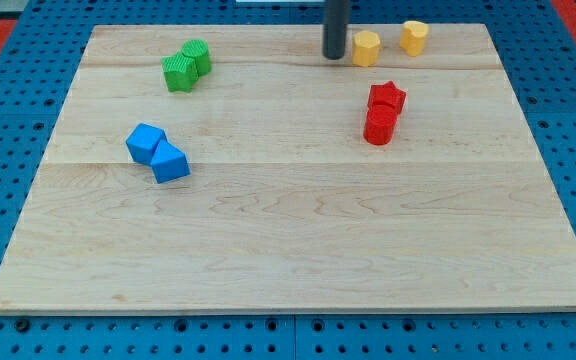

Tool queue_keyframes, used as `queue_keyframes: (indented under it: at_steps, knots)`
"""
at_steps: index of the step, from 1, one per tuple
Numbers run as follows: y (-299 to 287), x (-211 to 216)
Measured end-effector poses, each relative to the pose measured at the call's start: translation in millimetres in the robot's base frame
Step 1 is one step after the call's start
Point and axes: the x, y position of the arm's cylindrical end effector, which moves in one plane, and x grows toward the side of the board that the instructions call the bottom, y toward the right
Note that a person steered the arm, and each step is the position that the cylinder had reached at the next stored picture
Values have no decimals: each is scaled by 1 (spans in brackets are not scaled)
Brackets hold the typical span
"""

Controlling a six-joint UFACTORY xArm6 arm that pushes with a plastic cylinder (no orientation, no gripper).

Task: Move the red star below to the yellow hexagon

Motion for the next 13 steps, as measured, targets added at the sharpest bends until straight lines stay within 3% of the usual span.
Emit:
queue_keyframes:
  at_steps: [1,2,3,4,5,7,8,9,10,11,12,13]
  knots:
    - [12,-2]
    - [0,48]
    - [62,77]
    - [75,146]
    - [3,189]
    - [-16,145]
    - [24,136]
    - [33,151]
    - [81,158]
    - [56,121]
    - [60,156]
    - [28,143]
